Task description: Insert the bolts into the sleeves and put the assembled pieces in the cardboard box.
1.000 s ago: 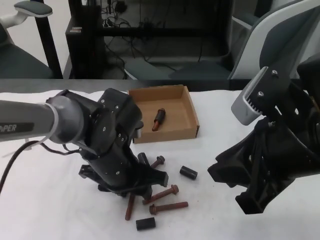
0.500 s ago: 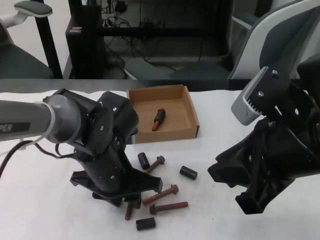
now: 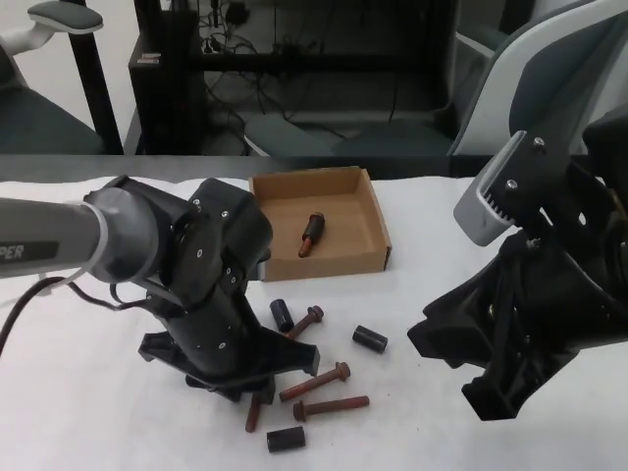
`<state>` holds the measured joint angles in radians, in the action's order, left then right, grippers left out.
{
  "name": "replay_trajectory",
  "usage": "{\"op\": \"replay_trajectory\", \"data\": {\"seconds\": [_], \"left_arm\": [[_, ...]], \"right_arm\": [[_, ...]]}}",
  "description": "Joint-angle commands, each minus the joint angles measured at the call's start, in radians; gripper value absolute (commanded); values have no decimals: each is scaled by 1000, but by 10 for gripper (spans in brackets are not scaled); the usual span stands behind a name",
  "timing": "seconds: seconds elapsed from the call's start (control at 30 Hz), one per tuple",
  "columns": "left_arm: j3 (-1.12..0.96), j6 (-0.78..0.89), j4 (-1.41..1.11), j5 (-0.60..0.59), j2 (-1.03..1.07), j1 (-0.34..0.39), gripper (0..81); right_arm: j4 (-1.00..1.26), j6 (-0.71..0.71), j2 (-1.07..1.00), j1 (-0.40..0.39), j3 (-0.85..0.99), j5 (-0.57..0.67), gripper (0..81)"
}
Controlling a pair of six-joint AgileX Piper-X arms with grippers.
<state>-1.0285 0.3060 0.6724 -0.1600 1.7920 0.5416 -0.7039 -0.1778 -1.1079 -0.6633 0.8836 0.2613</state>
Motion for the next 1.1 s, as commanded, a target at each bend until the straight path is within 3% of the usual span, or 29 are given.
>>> {"op": "replay_trajectory", "data": {"seconds": [0.0, 0.67, 0.73, 0.8, 0.83, 1.07], "left_arm": [[6, 1, -36, 10, 3, 3, 349], [9, 5, -61, 40, 3, 3, 346], [12, 9, -61, 38, 3, 3, 258], [12, 9, -54, 28, 3, 3, 66], [12, 9, -55, 21, 3, 3, 15], [12, 8, -66, 24, 3, 3, 17]], "right_arm": [[4, -8, 14, 5, 4, 6, 6], [4, -32, 14, 5, 4, -39, 6], [4, -32, 14, 5, 4, -39, 6], [4, -32, 14, 5, 4, -39, 6], [4, -32, 14, 5, 4, -39, 6], [4, -32, 14, 5, 4, -39, 6]]}}
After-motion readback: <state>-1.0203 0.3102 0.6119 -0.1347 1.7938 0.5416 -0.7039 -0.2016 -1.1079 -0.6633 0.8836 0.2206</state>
